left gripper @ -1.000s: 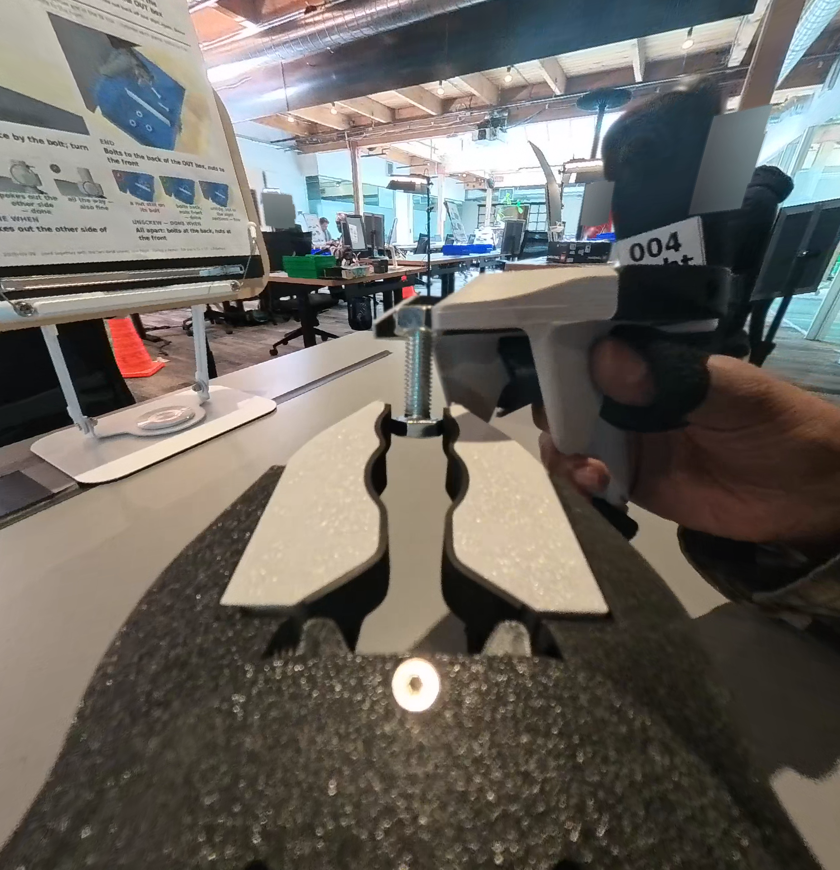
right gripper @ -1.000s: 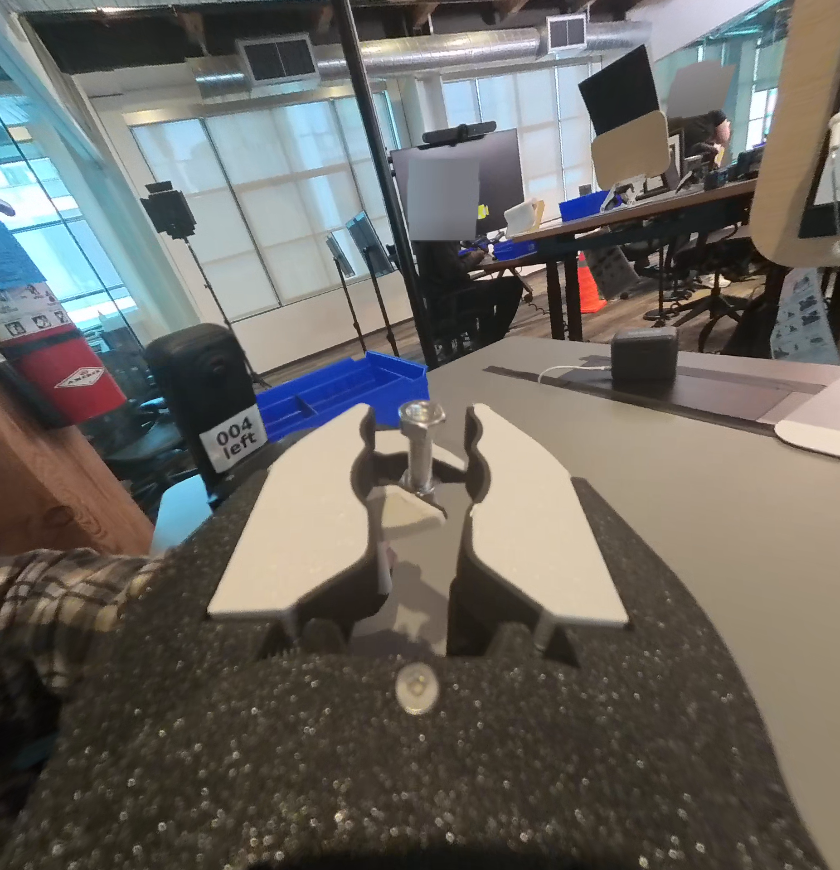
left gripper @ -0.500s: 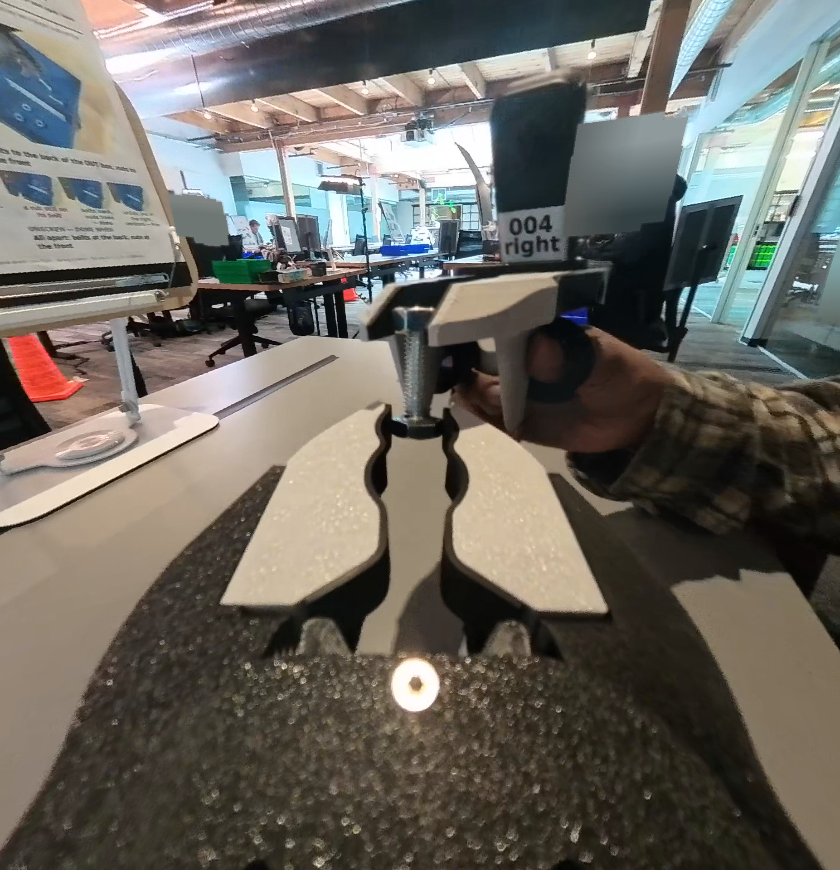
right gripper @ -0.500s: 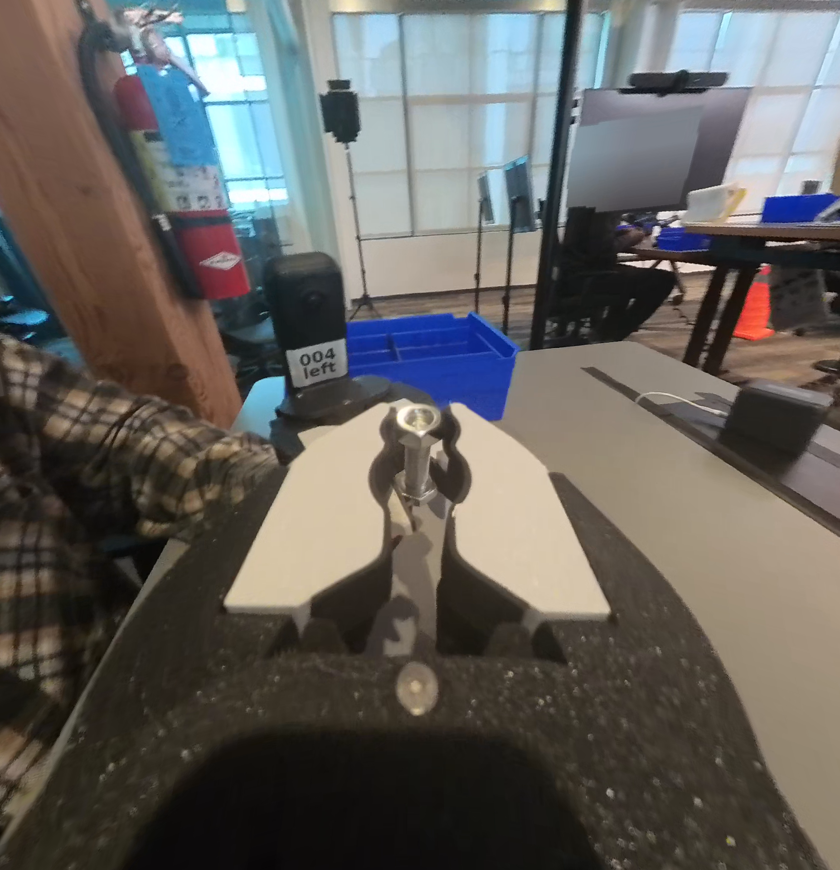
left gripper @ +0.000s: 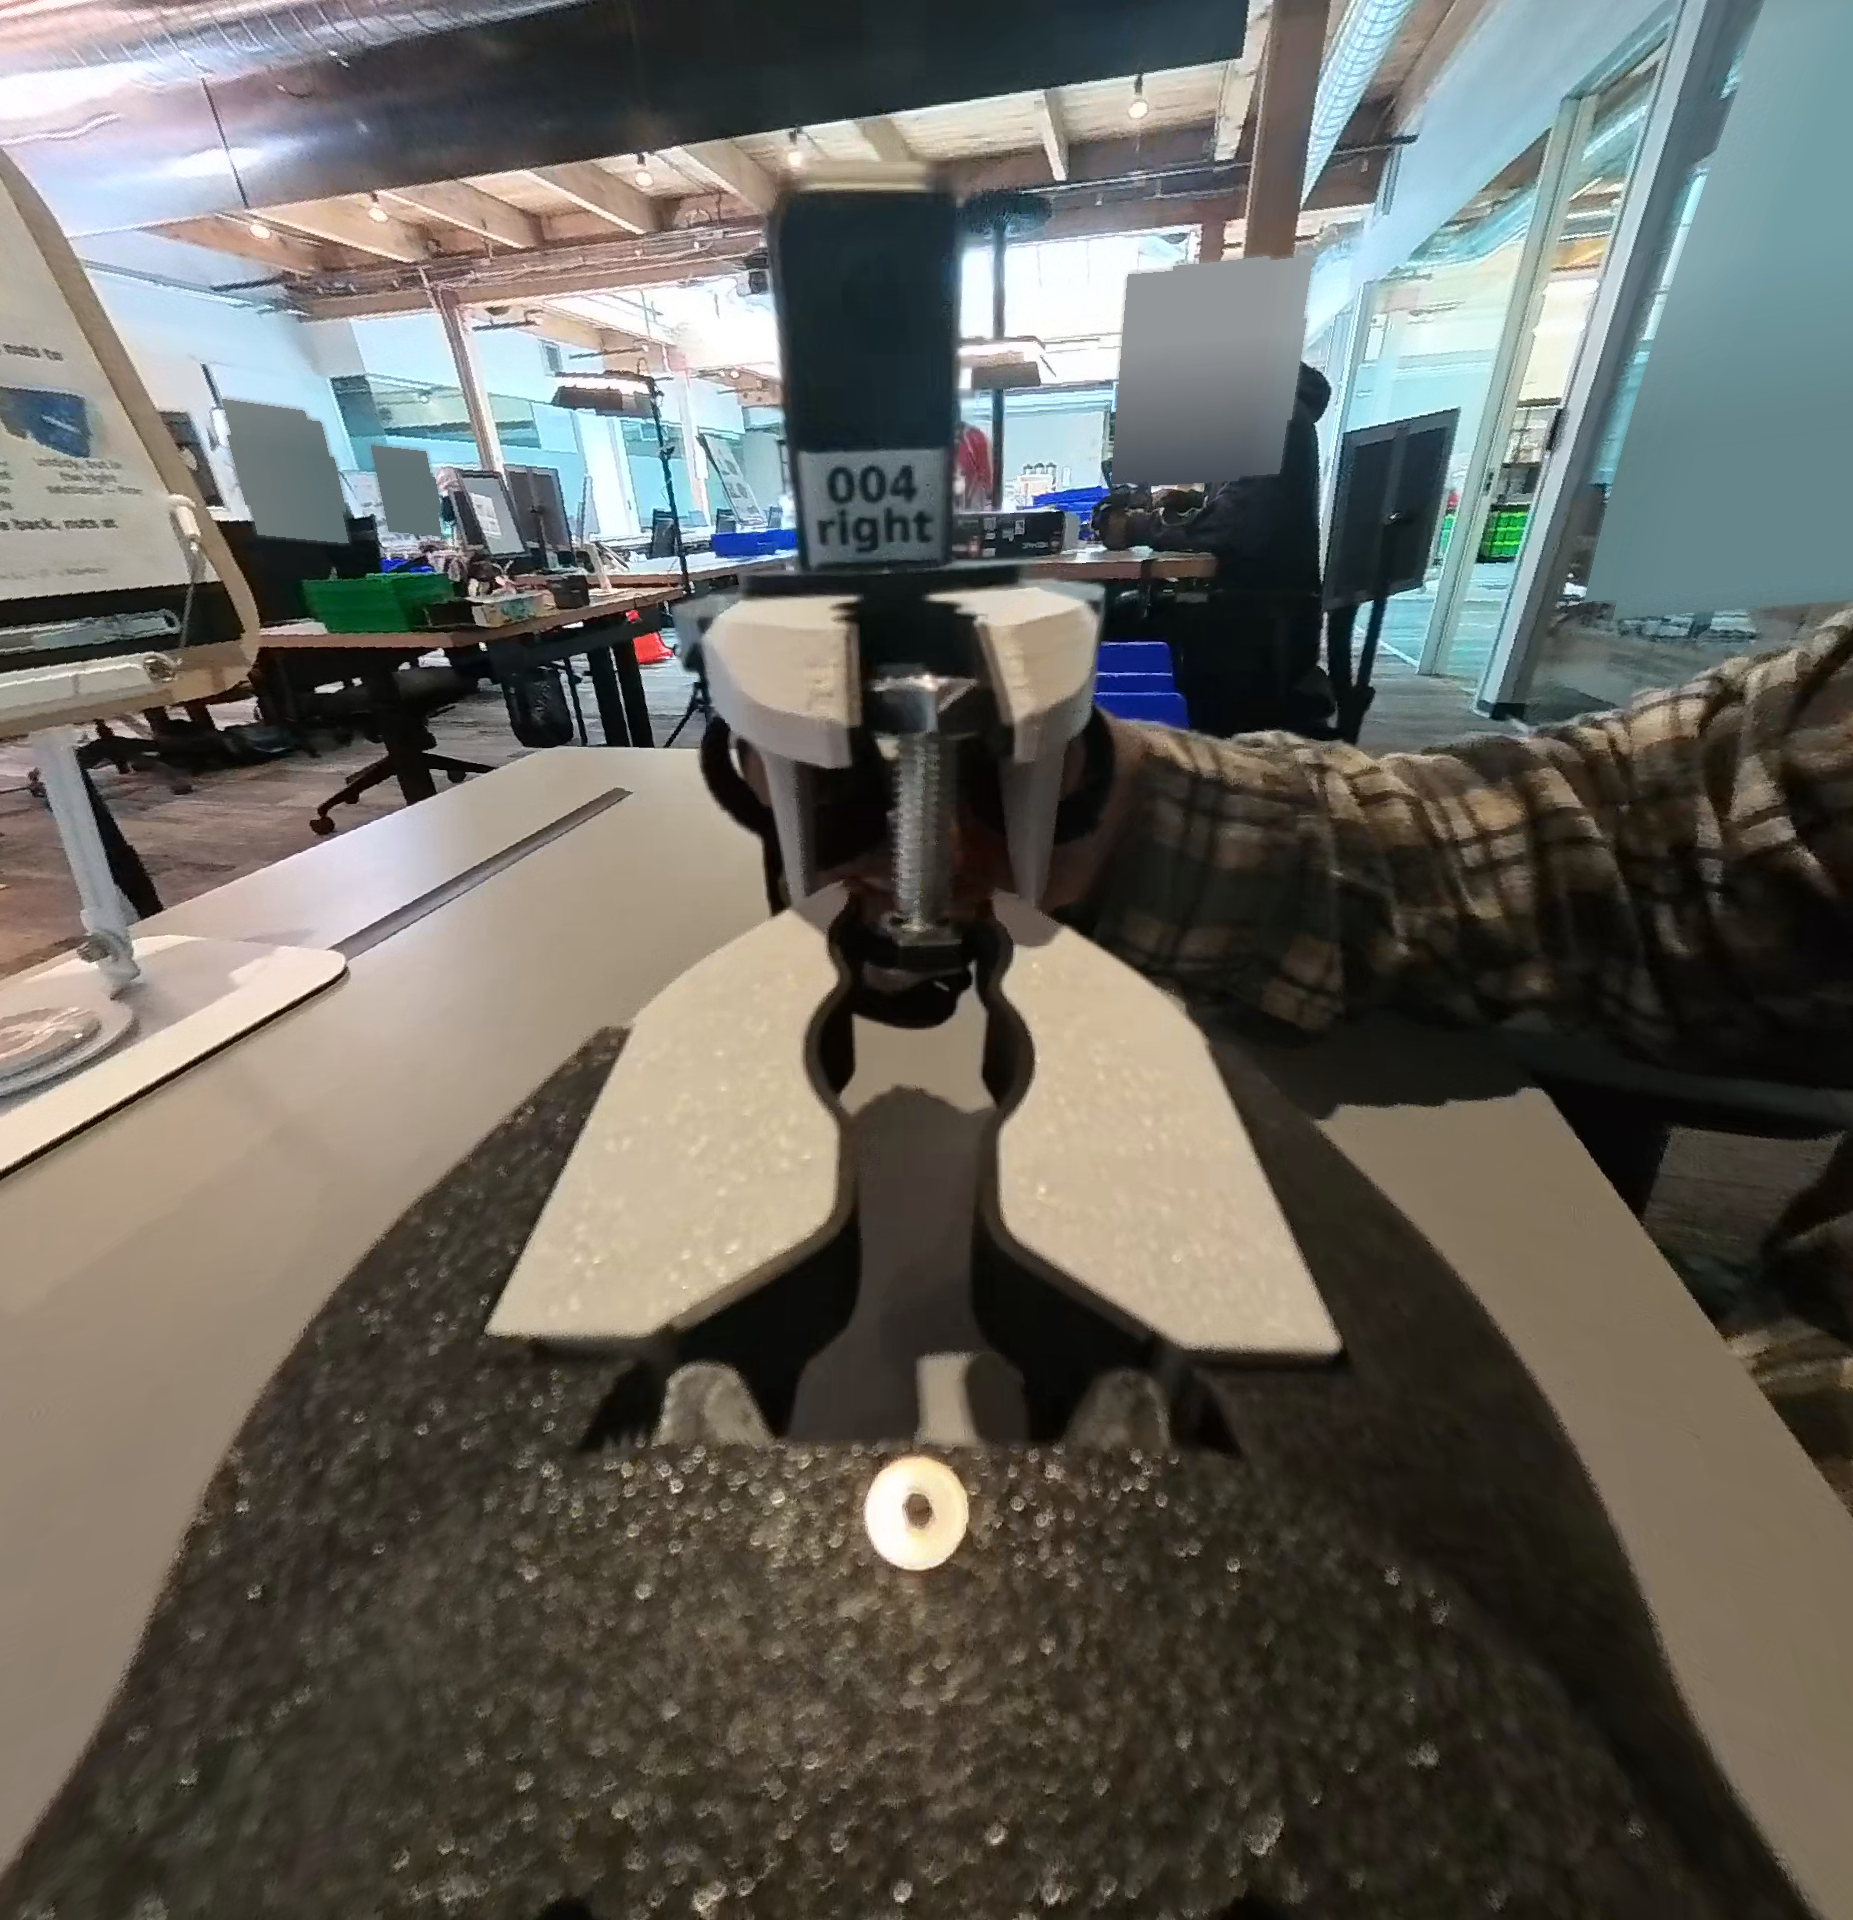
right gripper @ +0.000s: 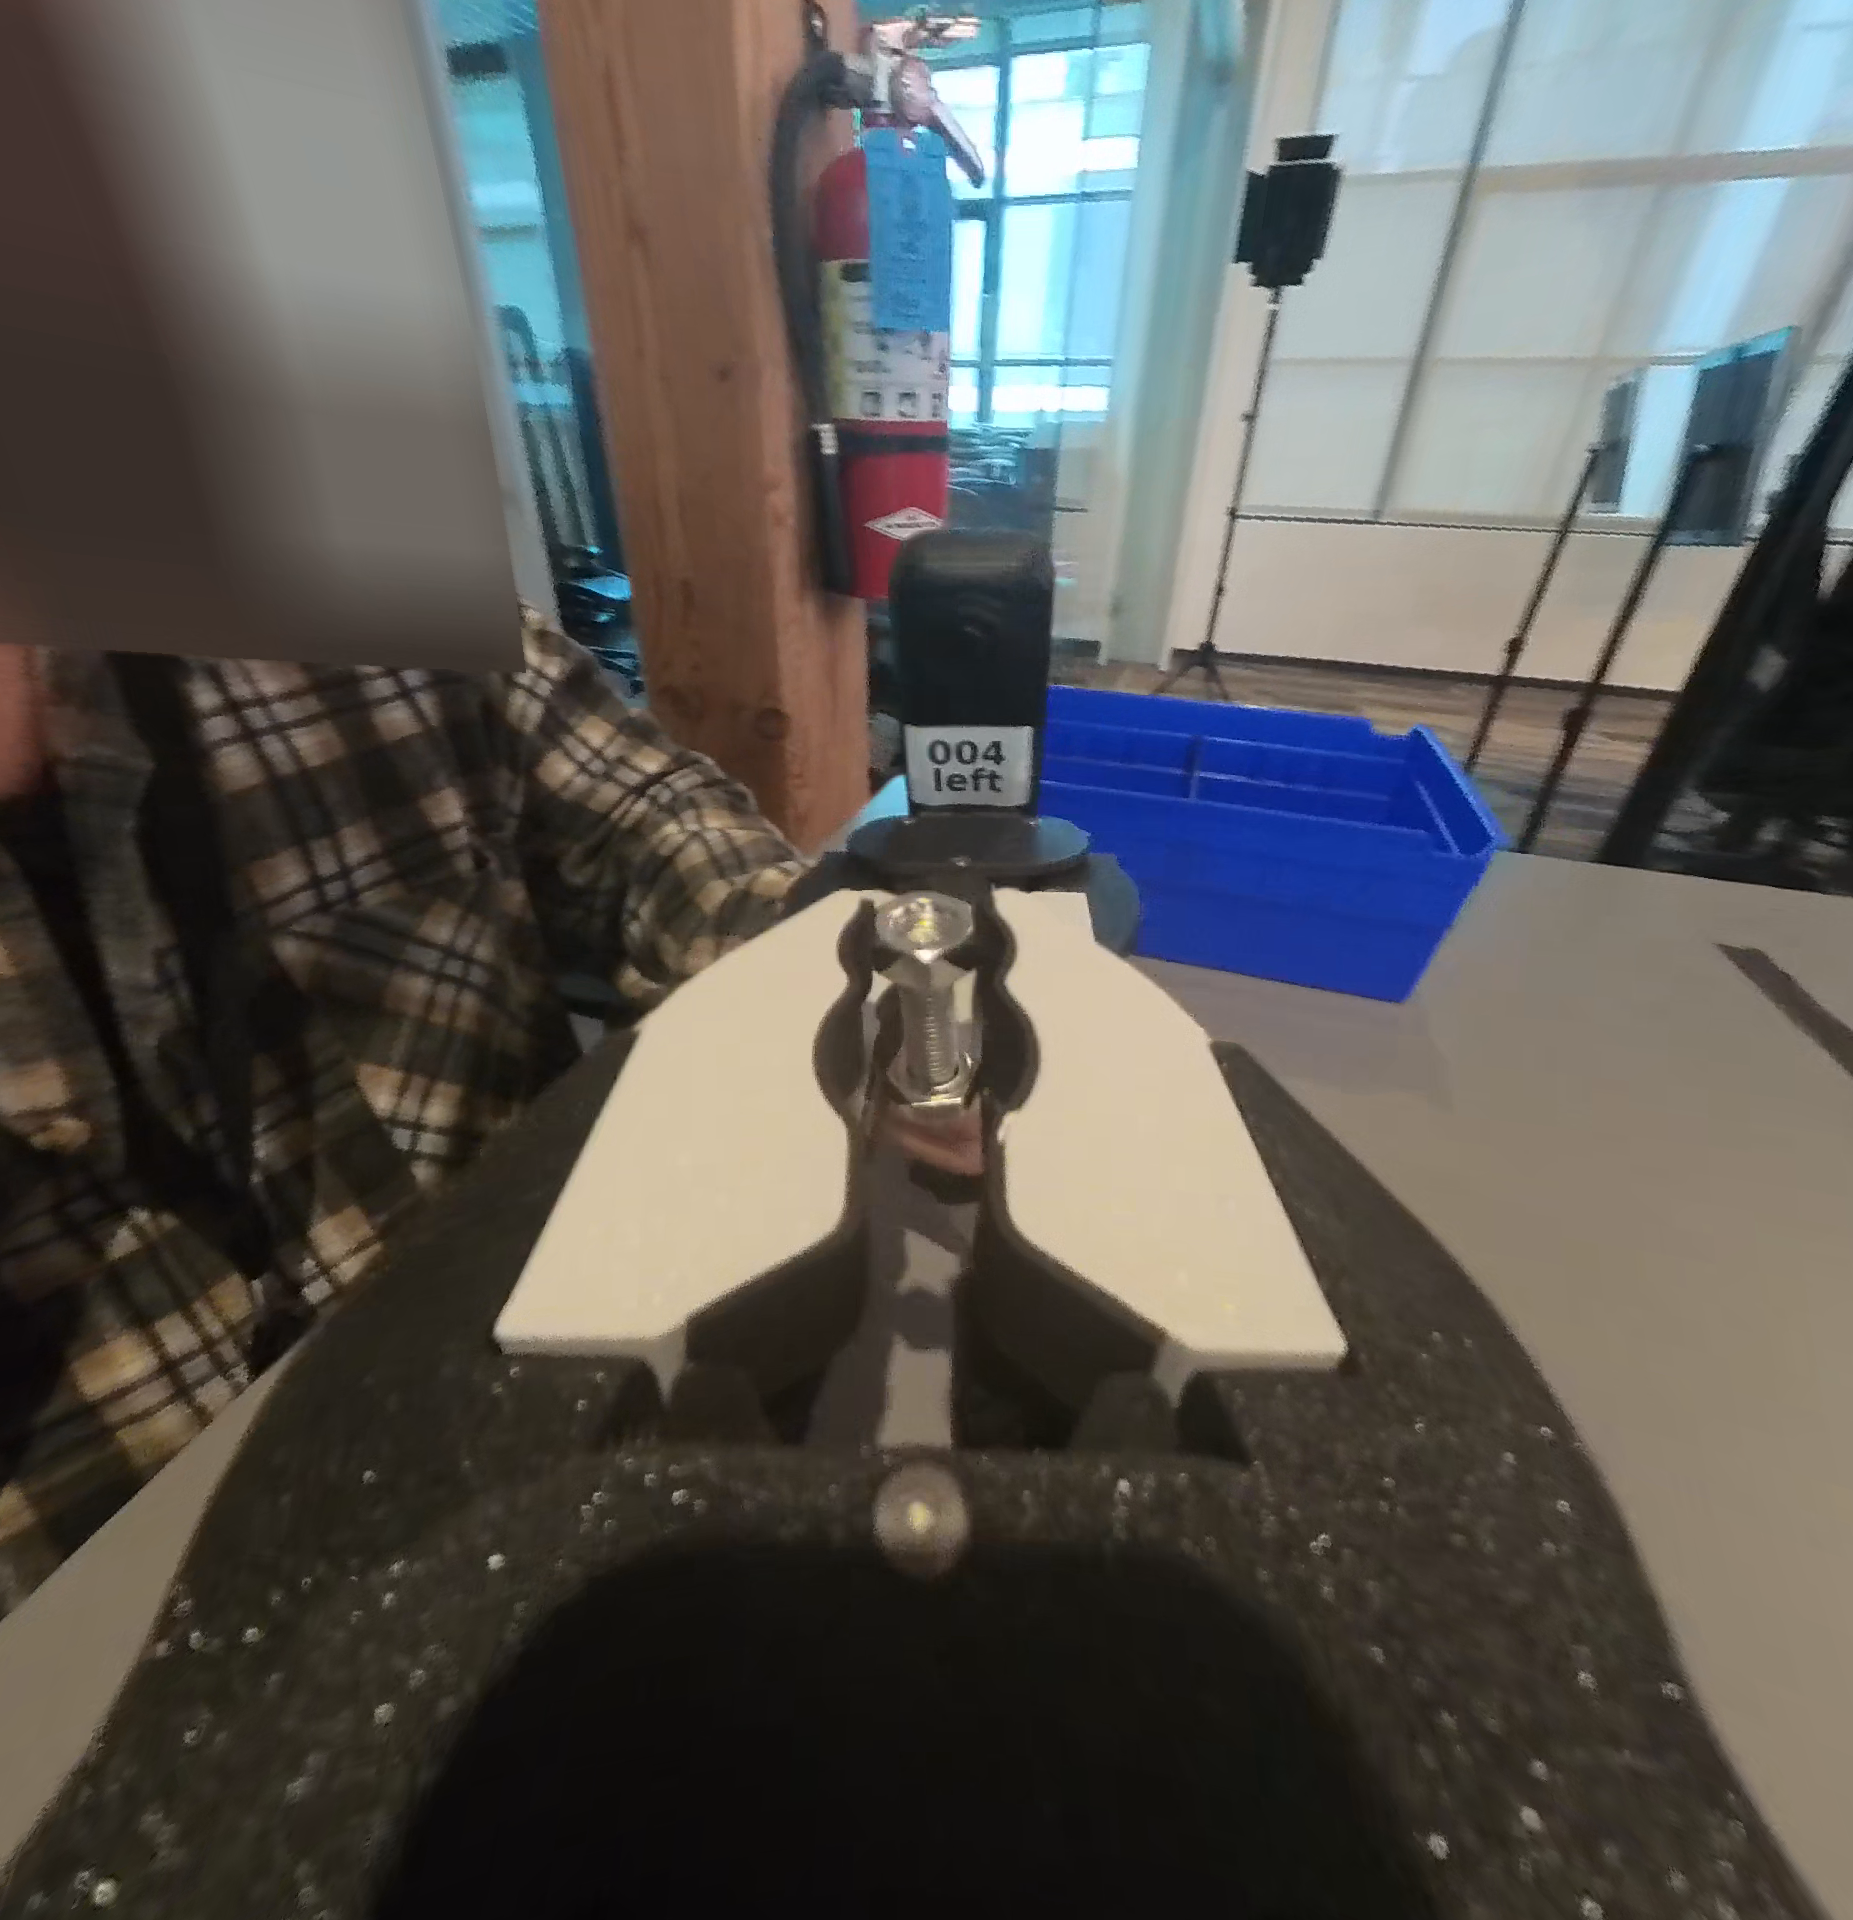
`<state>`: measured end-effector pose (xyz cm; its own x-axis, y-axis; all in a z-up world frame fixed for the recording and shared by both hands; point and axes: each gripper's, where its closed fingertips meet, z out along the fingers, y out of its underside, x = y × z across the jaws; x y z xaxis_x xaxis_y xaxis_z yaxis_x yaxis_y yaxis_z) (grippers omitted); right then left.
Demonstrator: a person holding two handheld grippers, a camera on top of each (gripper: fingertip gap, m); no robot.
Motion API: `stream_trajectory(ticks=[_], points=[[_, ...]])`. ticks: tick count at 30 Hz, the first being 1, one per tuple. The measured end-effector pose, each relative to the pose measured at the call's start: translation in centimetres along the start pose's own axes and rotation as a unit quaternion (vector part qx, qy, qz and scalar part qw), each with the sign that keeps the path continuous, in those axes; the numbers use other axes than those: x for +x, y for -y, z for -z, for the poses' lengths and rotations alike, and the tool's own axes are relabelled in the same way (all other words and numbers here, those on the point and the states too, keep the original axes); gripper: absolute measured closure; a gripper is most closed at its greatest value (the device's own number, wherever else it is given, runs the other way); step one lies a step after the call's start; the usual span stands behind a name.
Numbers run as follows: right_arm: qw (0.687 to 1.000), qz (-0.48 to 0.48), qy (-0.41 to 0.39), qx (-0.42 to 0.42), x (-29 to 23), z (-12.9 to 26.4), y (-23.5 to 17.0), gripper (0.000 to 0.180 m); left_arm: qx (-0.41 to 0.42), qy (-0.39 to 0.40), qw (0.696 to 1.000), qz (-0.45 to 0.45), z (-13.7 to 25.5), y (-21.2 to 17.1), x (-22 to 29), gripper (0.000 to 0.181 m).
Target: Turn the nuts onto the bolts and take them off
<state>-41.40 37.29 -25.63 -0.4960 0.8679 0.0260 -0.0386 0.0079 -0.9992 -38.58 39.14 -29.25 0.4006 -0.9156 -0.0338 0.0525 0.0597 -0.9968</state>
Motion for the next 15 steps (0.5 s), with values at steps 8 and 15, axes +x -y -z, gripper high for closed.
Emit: stream_trajectory(ticks=[8,15], points=[[0.999,-0.005,0.036,0.008,0.2,0.1,-0.3,0.162,-0.006,0.011,1.0,0.006,-0.1,-0.4,-0.4,0.161],[1.0,-0.012,0.013,0.014,0.9,0.3,-0.3,0.157,-0.008,0.031,0.999,0.011,0.0,-0.5,-1.1,0.161]])
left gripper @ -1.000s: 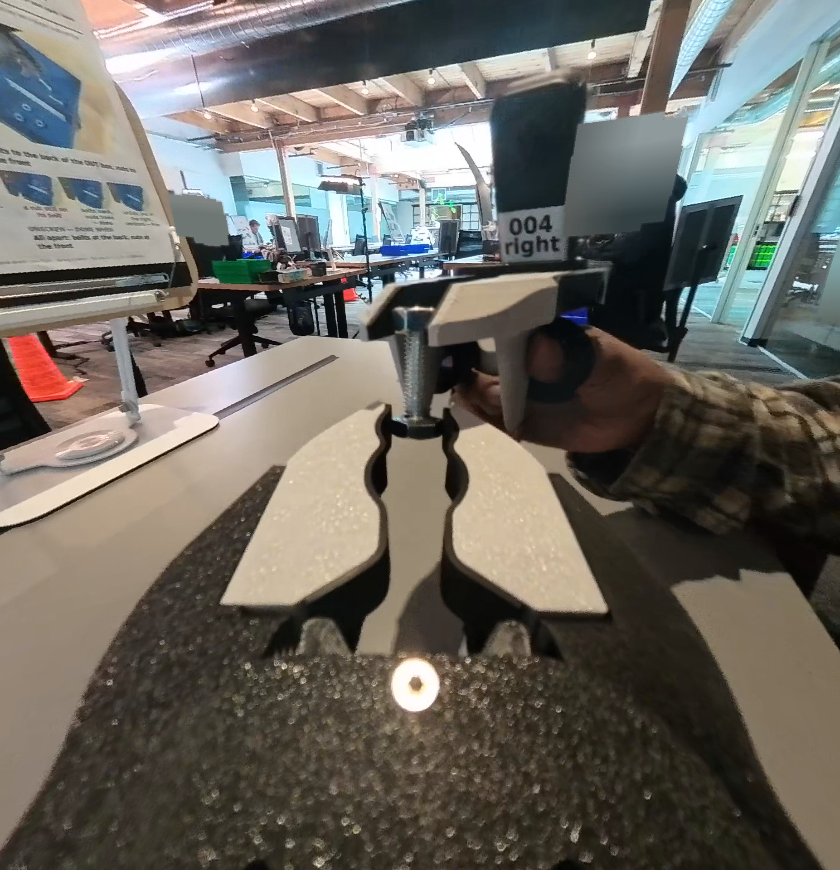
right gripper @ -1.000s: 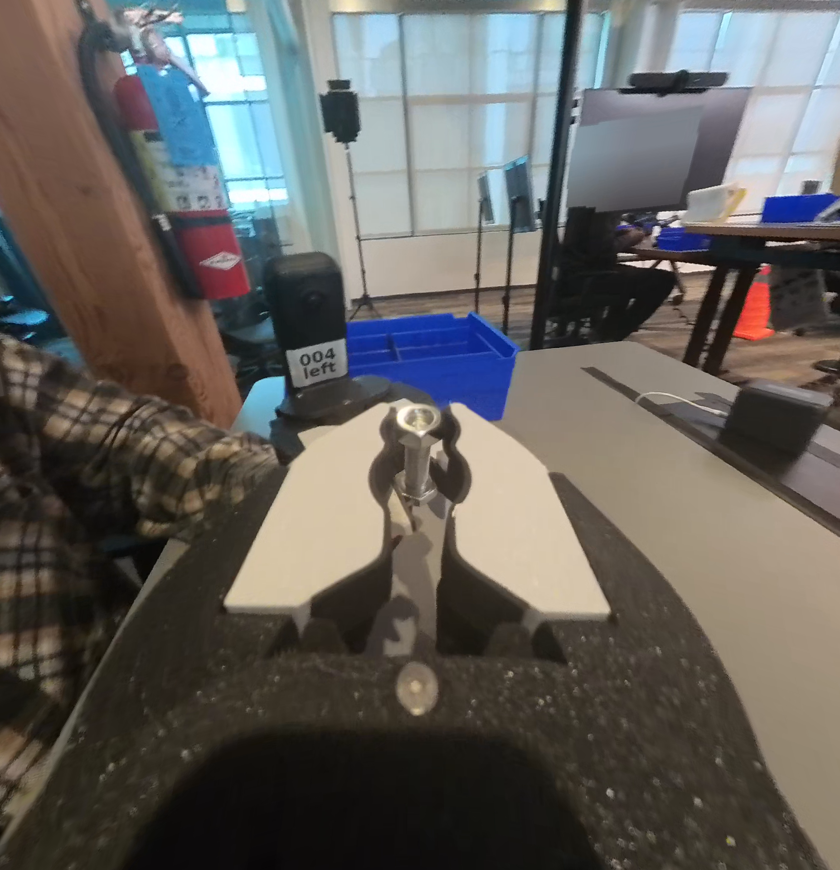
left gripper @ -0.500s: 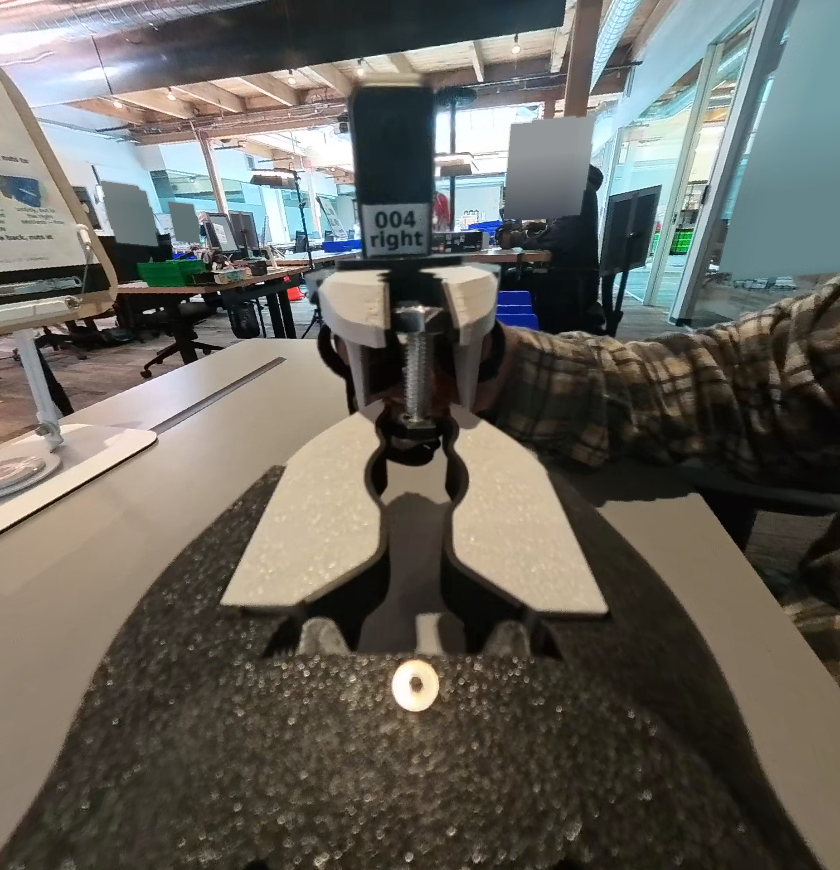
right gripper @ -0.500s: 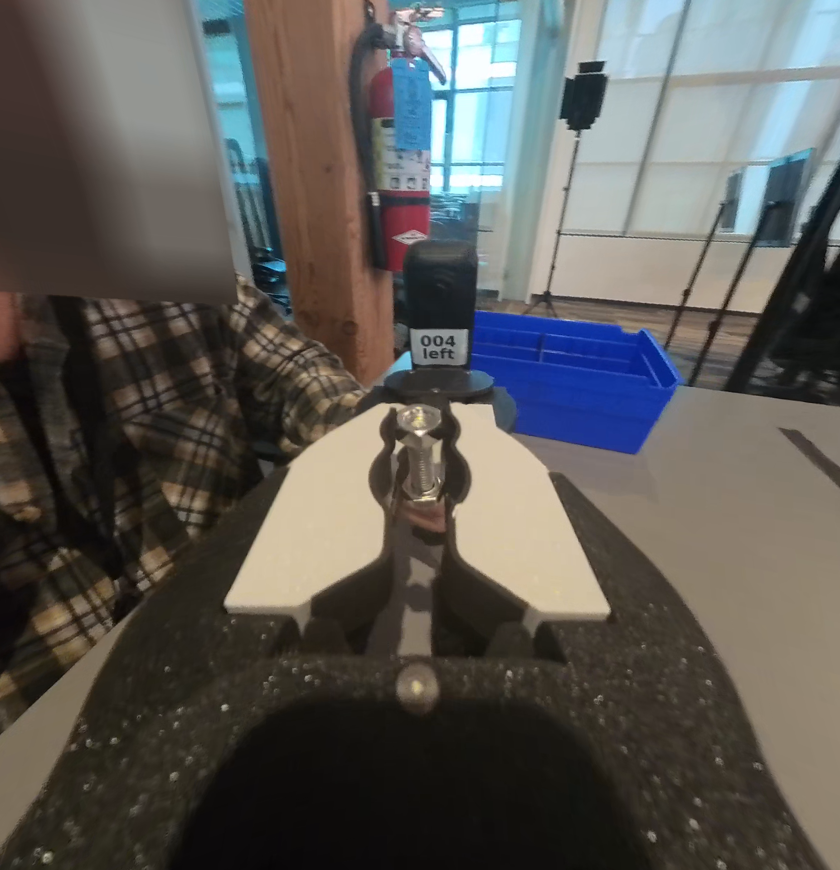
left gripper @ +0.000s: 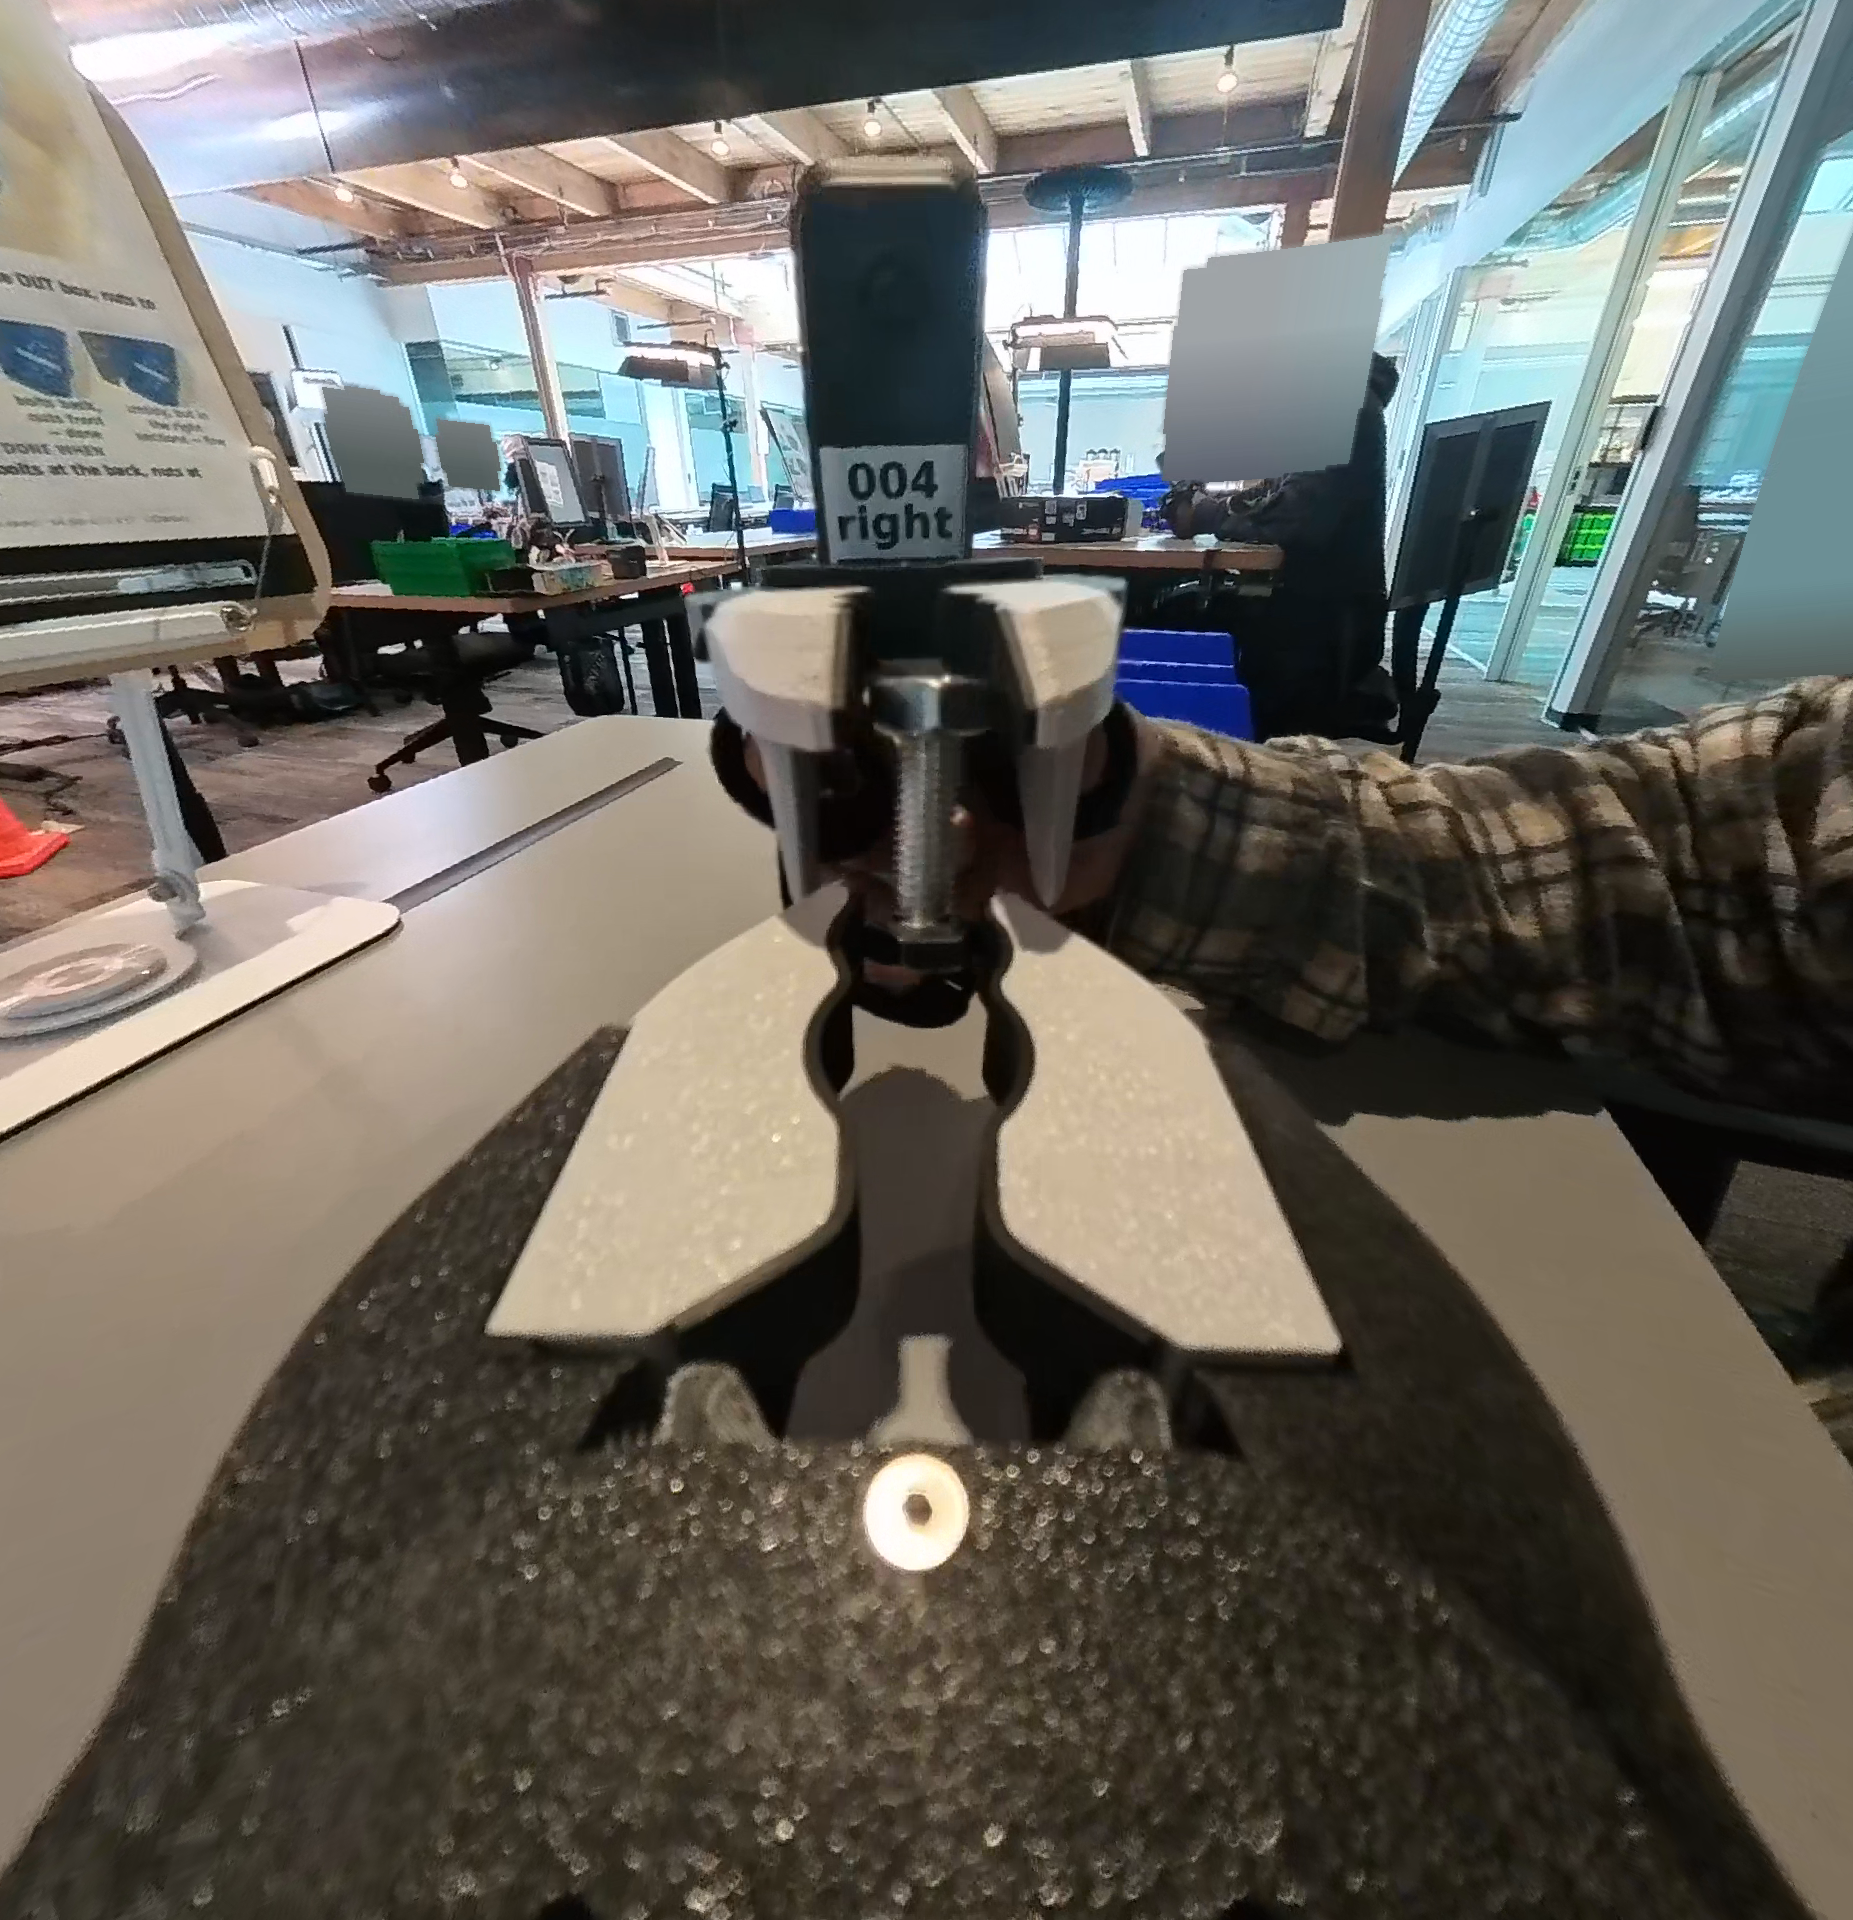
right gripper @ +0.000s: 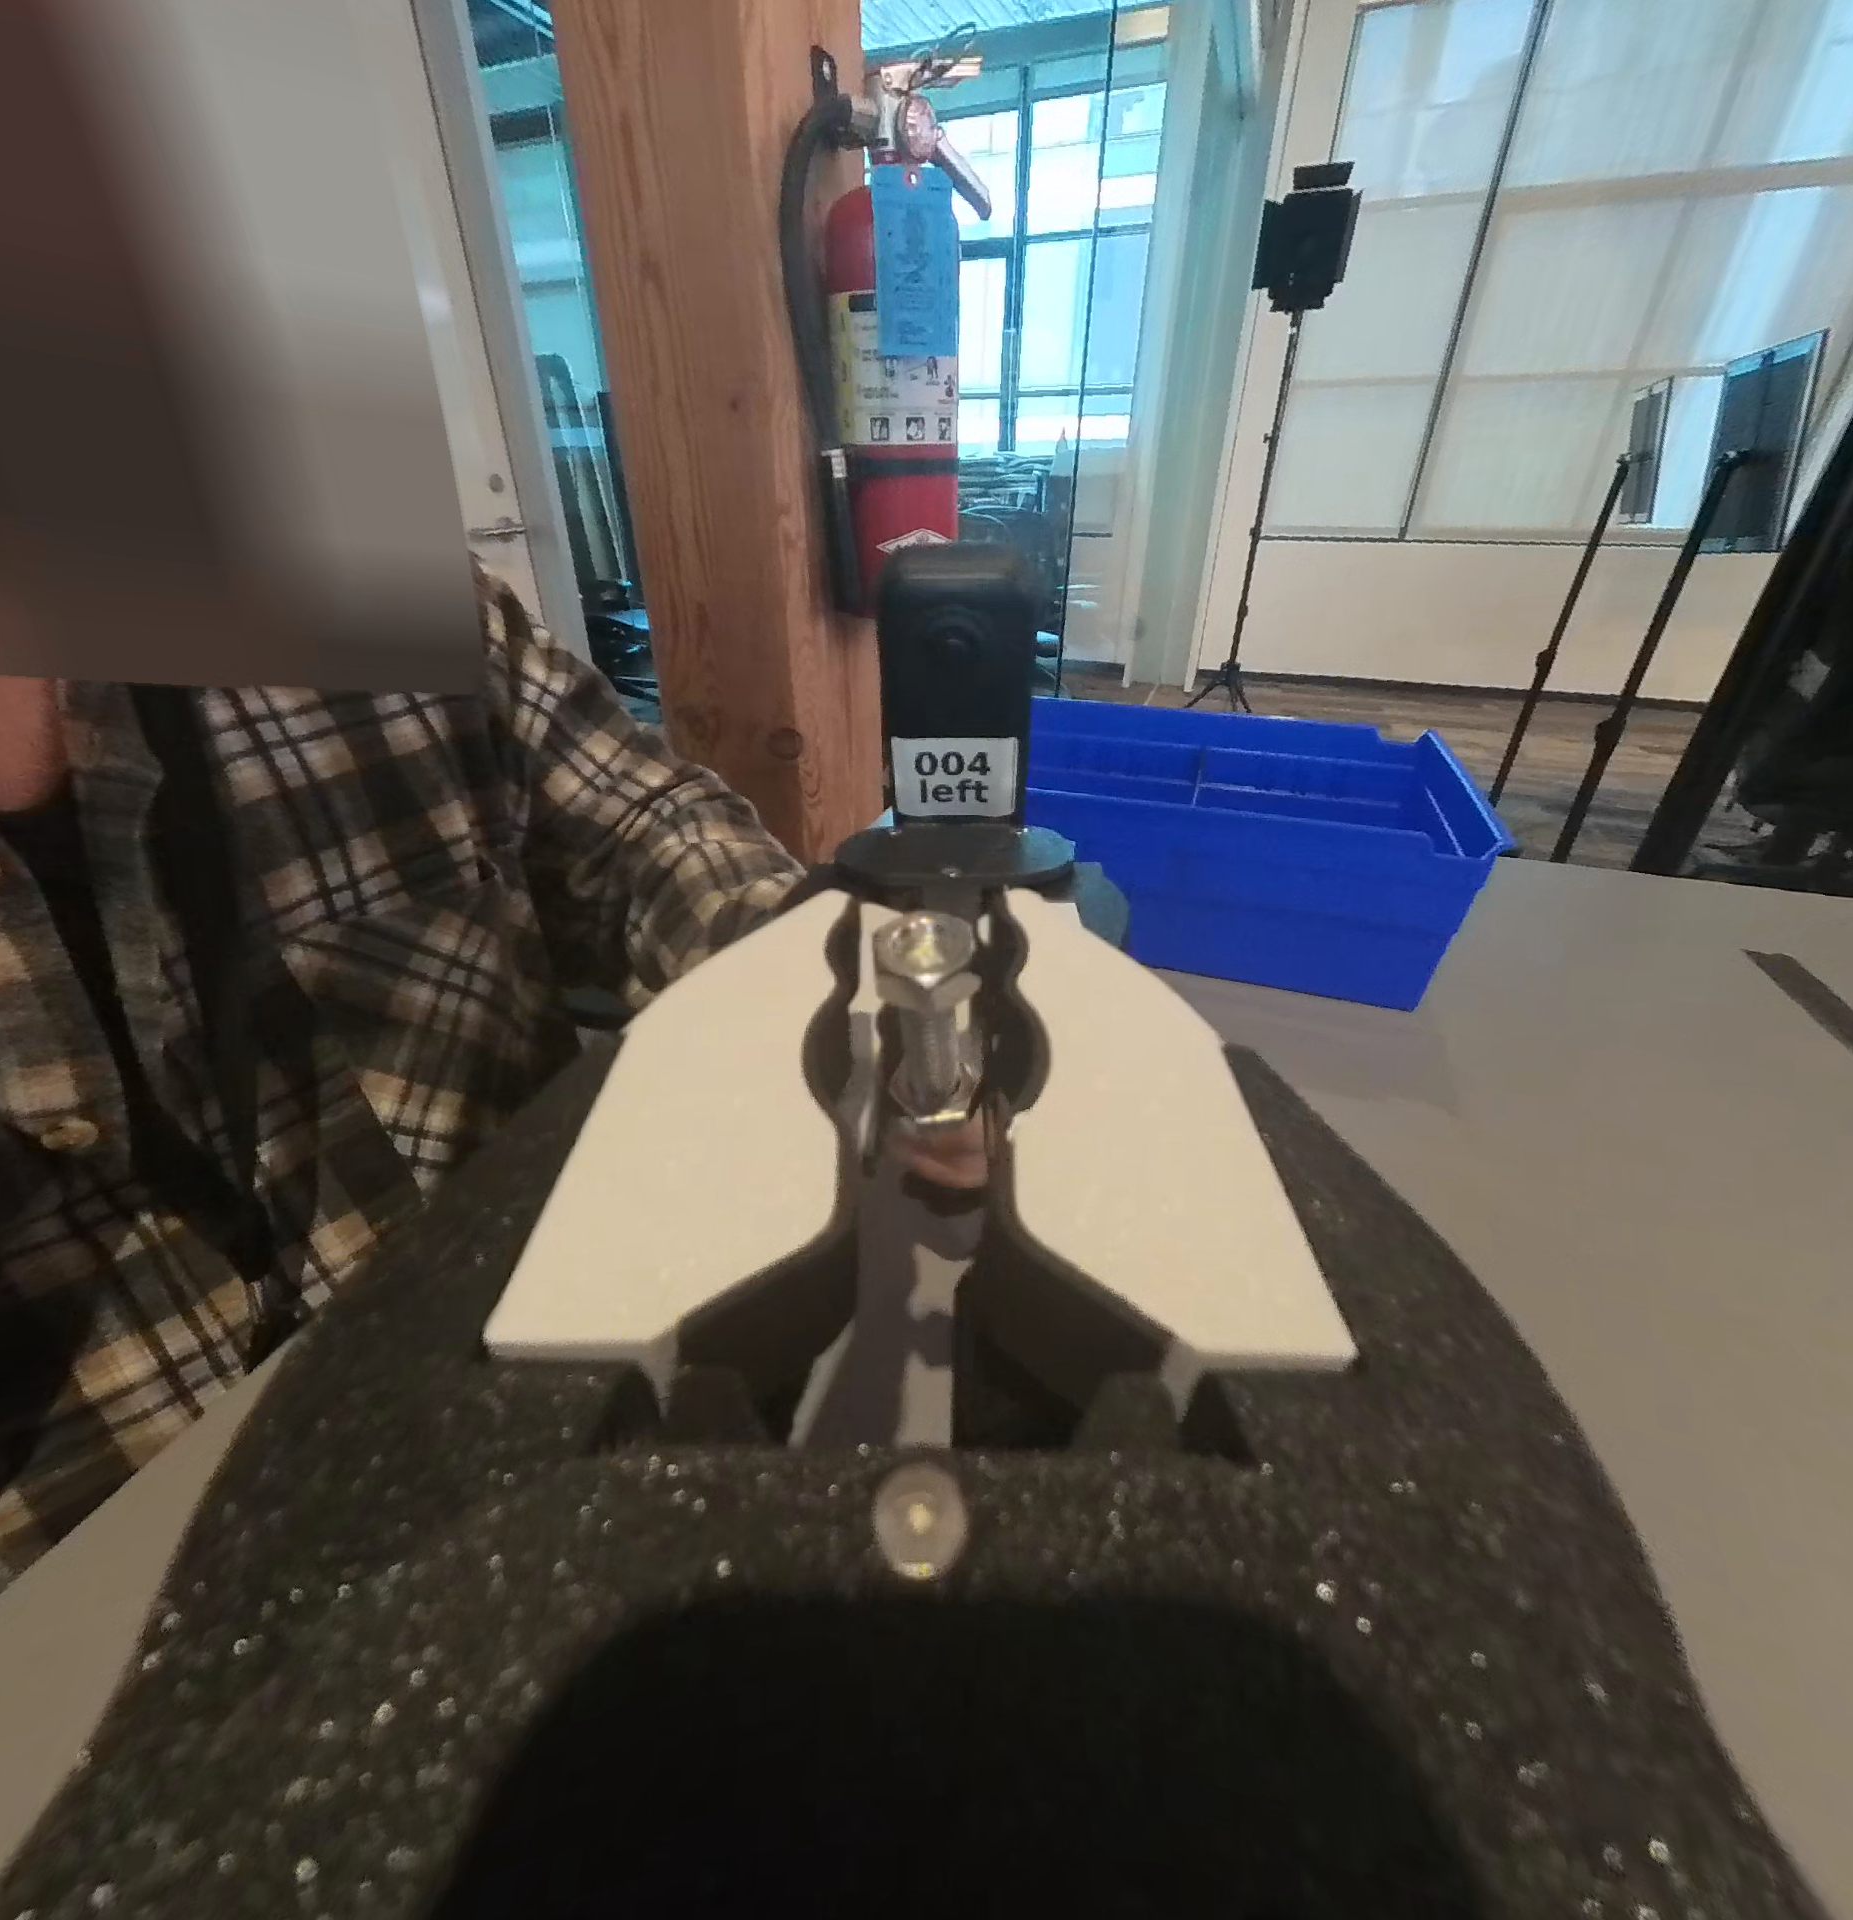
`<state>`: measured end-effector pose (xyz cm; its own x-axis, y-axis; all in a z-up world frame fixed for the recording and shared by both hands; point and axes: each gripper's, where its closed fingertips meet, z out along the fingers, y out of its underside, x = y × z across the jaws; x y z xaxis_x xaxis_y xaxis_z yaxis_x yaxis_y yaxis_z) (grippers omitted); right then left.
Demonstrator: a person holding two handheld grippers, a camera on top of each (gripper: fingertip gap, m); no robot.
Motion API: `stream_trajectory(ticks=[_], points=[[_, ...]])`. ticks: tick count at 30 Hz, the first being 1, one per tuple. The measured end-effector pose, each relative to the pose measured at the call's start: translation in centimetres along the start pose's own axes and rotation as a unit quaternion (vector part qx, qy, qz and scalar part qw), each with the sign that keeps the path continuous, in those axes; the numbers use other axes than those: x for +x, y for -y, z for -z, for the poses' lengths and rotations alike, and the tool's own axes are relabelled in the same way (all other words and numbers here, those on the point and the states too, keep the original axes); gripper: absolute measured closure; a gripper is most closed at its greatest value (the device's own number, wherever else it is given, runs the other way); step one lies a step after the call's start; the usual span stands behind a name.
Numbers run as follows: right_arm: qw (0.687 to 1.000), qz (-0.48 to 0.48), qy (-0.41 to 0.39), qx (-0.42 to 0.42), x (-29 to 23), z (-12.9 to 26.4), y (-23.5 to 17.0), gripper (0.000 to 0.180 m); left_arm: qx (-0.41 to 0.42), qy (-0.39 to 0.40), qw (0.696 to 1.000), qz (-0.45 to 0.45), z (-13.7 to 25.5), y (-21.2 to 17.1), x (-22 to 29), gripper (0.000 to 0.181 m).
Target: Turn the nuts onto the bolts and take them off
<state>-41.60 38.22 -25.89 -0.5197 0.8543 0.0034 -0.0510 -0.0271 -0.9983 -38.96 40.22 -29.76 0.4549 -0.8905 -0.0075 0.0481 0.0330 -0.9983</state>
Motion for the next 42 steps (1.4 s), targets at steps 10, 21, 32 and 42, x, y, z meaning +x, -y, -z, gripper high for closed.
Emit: stream_trajectory(ticks=[10,21,32,42], points=[[0.97,-0.053,-0.211,0.11,3.5,2.0,3.0,0.105,0.013,0.07,0.997,0.003,0.6,0.4,-2.0,0.161],[0.866,-0.108,-0.482,0.085,5.7,2.3,-0.1,0.127,-0.008,0.203,0.979,0.035,2.0,-0.5,-5.5,0.161],[0.87,-0.061,-0.49,0.015,6.2,0.7,-0.5,0.144,-0.014,0.186,0.982,0.016,1.7,-0.3,-4.8,0.161],[0.89,-0.038,-0.455,-0.022,6.0,0.0,-0.6,0.161,-0.009,0.161,0.987,0.011,1.4,-0.2,-4.2,0.161]])
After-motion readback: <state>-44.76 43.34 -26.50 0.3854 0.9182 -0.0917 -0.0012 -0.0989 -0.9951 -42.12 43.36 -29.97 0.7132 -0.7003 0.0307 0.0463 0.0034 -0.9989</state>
